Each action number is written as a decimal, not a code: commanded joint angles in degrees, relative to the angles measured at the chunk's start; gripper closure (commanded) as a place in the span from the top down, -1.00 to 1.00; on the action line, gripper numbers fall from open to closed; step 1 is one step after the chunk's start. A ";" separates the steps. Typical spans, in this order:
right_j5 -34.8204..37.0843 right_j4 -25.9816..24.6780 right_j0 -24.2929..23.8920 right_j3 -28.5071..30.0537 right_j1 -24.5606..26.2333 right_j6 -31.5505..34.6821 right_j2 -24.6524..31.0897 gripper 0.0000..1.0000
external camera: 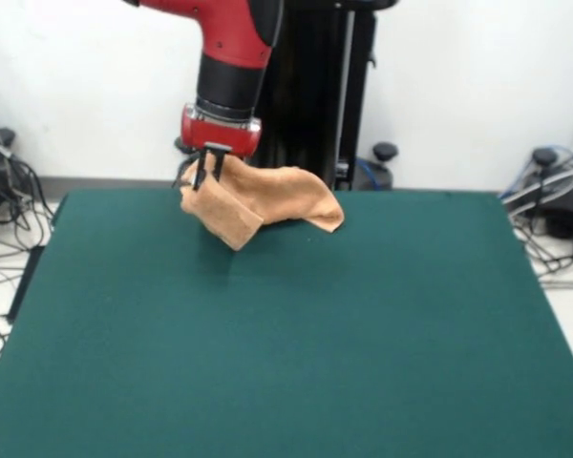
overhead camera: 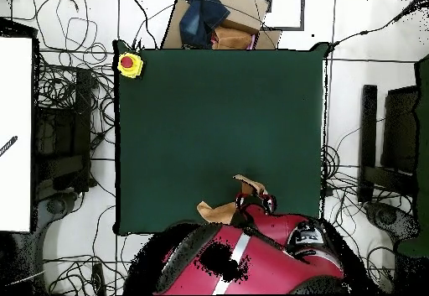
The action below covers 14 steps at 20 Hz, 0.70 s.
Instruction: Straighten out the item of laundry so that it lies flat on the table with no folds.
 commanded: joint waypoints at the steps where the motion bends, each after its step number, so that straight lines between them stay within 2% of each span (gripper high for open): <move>1: -0.25 0.90 1.11 -0.98 -1.65 6.75 1.46 -1.00; 4: -2.75 3.04 4.15 0.40 -3.71 7.77 -0.74 -1.00; 7: -0.41 3.82 5.99 1.59 -7.54 8.14 -1.34 -1.00; 10: 4.60 2.40 5.13 2.08 -11.14 7.33 0.75 -1.00; 14: 9.54 1.28 3.12 1.81 -13.37 5.73 3.67 -1.00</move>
